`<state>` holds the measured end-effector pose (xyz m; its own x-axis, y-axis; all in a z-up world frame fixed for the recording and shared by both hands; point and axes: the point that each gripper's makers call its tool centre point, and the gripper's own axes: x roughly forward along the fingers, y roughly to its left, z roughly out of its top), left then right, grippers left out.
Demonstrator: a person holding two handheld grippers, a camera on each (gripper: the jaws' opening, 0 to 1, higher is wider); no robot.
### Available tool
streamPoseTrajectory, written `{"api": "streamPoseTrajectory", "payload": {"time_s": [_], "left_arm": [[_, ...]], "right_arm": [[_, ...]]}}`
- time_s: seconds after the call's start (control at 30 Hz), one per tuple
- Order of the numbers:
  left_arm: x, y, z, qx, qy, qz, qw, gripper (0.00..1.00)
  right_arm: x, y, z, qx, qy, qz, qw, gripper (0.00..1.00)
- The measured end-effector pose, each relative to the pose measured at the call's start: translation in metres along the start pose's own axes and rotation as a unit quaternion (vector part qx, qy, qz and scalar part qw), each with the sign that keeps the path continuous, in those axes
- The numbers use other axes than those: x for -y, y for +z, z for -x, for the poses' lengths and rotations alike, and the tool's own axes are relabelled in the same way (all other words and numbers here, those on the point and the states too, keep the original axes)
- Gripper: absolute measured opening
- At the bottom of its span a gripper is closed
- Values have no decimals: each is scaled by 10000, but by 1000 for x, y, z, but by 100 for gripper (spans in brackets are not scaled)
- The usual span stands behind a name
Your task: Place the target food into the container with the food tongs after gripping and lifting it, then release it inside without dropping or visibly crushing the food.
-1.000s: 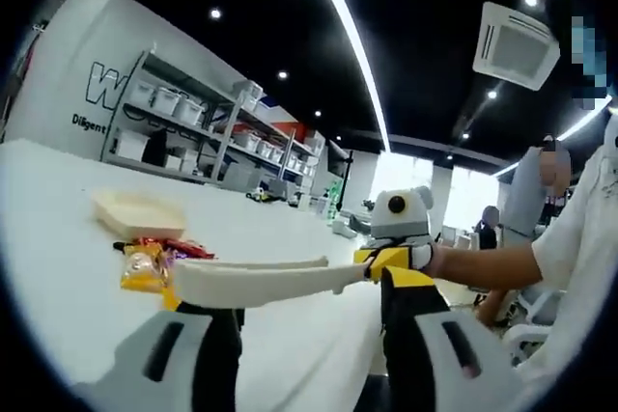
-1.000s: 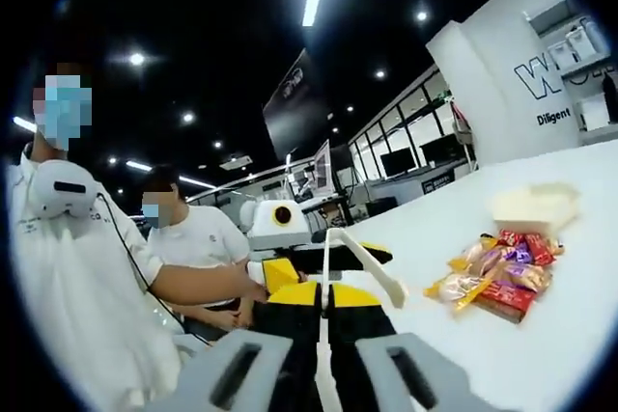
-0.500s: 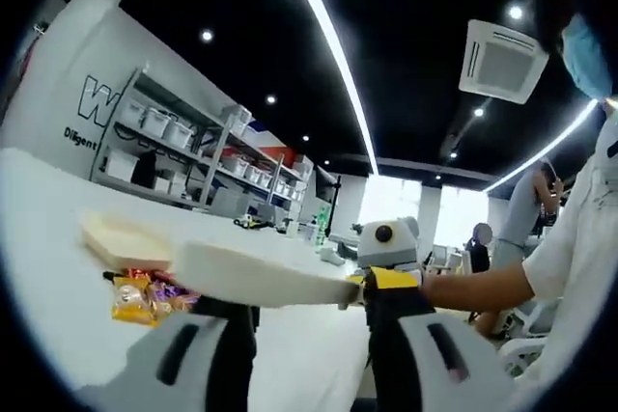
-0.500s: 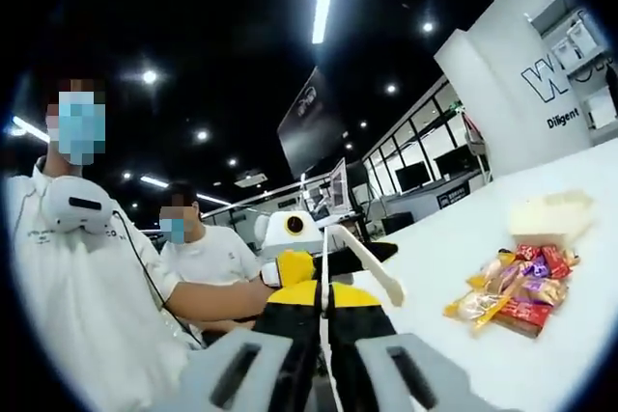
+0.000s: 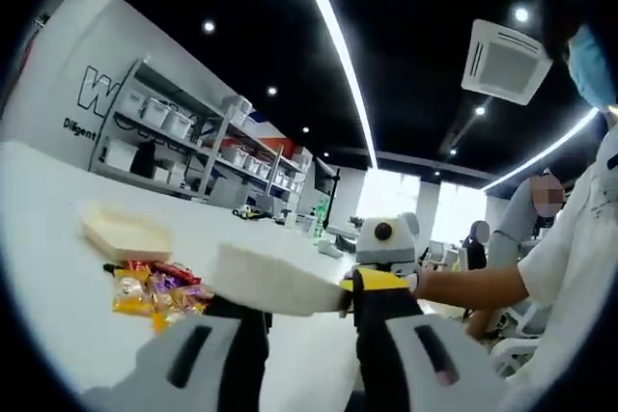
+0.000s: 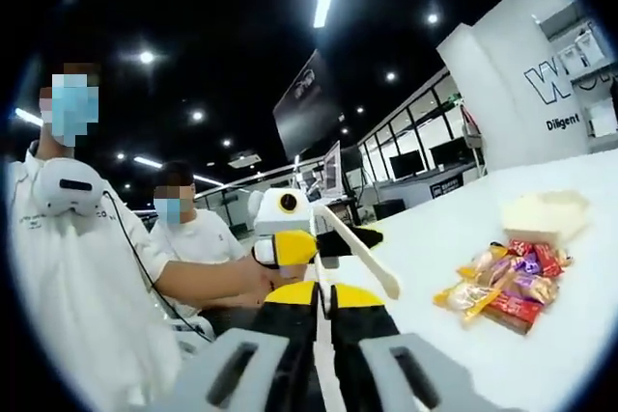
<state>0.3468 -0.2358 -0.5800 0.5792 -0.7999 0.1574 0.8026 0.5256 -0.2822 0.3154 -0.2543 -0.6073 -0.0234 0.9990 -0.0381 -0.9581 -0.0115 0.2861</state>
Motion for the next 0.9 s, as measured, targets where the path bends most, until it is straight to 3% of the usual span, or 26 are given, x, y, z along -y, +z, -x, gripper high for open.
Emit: {"api": "streamPoseTrajectory", "payload": {"time_s": [0.23,0.27,0.3,0.33,0.5,0.9], "left_arm": [[-1,-10,-3,-171,-45,140,9997,27],[-1,-10,-3,-190,-53,136,9997,27],[1,-12,-3,-245,-92,160,9995,27],[3,-13,-3,-252,-144,207,9994,27],[13,-1,-1,81,-415,200,9989,28],[19,3,-5,46,-528,33,9986,30]], "right_arm": [[7,-15,-1,-370,-128,70,9992,0],[7,-17,-1,-408,-120,7,9991,0],[1,-20,0,-457,52,-326,9984,0],[-1,-20,0,-415,114,-527,9977,0],[-13,-13,-1,-59,487,-580,9971,0],[-21,-4,-2,158,669,-226,9974,0]]}}
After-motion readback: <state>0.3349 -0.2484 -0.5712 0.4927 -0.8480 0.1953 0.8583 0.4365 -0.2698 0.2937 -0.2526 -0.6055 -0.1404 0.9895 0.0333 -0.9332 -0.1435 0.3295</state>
